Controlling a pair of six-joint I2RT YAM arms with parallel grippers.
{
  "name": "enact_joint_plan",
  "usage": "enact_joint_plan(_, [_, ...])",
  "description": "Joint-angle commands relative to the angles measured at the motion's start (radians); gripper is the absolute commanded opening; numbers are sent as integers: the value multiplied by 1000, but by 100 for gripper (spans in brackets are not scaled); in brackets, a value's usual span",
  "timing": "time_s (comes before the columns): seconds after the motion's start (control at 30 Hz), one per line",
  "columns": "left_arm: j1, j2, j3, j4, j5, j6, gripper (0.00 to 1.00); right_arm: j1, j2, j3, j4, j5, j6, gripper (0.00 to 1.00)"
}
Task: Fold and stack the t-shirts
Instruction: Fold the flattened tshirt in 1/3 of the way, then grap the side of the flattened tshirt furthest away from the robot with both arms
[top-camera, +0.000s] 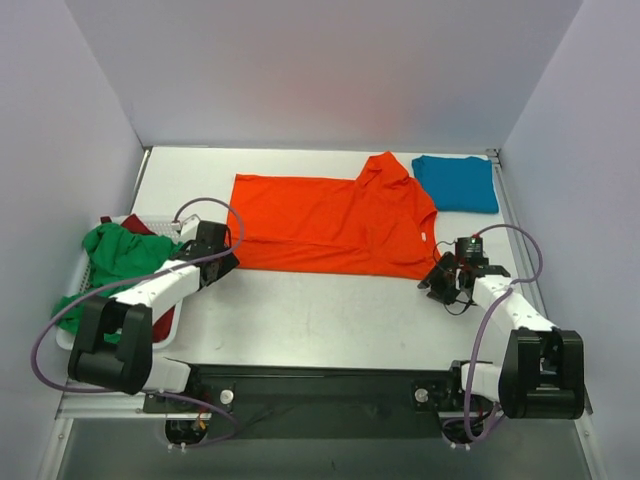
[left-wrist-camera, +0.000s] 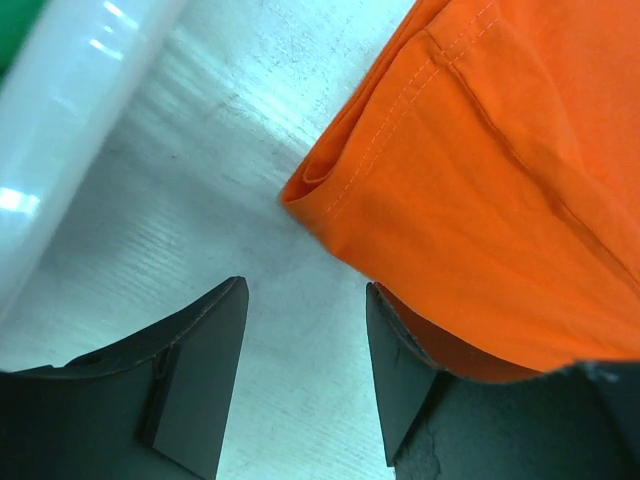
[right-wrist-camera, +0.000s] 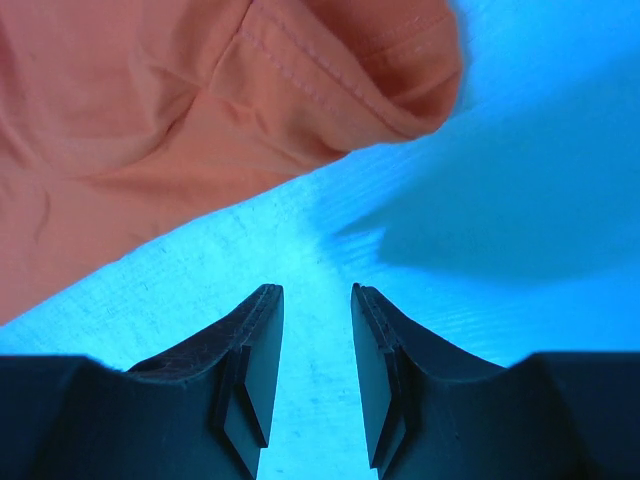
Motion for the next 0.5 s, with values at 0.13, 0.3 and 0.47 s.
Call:
enact_joint_plan(0.13, [0,107,67,66,-46,-31,58,-101,25,-49,139,-67,-2,34])
enact_joint_plan(0.3, [-1,136,62,98,-71,-49,58,-135,59,-52,180,-85,-9,35])
enact_joint_plan(0.47, [-7,164,73,108,-94,-58,56,-155,107,-34,196,-88,-12,36])
